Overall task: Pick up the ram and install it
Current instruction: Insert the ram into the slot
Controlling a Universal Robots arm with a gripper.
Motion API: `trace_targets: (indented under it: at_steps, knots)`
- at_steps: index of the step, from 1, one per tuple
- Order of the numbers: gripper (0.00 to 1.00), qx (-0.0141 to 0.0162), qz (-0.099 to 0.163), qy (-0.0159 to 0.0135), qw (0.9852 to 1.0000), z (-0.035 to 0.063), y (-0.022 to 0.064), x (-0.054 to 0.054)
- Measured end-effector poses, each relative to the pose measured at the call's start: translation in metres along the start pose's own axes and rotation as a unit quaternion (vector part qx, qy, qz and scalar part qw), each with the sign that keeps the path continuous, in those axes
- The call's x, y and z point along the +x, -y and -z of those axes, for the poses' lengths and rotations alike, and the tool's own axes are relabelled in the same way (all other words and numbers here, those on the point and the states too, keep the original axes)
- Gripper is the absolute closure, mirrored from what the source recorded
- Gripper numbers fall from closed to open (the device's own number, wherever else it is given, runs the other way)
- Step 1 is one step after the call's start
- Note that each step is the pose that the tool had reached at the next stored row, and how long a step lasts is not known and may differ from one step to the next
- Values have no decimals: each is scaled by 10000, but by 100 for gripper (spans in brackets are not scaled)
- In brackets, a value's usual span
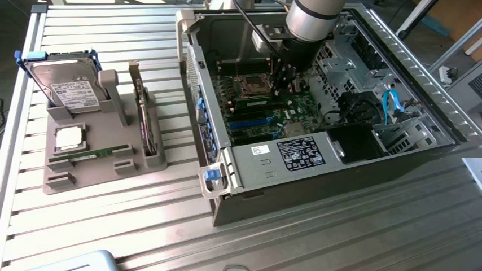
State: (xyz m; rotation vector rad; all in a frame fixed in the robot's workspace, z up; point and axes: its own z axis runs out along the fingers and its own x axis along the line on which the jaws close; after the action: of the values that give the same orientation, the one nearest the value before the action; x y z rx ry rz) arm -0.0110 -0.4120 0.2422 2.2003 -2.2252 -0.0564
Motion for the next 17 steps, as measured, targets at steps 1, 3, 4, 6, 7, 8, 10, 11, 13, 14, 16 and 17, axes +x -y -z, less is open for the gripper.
trace_targets:
  at_steps: [1, 3, 4, 6, 7, 8, 10, 11, 13, 14, 16, 17]
  knots:
    - [88, 1, 1, 0, 10000, 0, 0, 0]
    - [88, 1, 1, -1, 10000, 0, 0, -1]
    - [88, 0, 1, -1, 10000, 0, 0, -1]
    - [88, 2, 1, 0, 10000, -7, 0, -1]
    - [88, 2, 1, -2, 10000, -8, -1, -1]
    - [88, 3, 1, -1, 10000, -12, -1, -1]
    - [88, 5, 1, -1, 10000, -18, -2, 0]
    - [88, 5, 1, -1, 10000, -19, -2, 0]
    - [88, 5, 1, 0, 10000, -20, -2, -2]
    - [88, 5, 1, 0, 10000, -20, -2, -2]
    - [88, 7, 1, 1, 10000, -22, -2, -5]
    - [88, 7, 1, 0, 10000, -22, -2, -7]
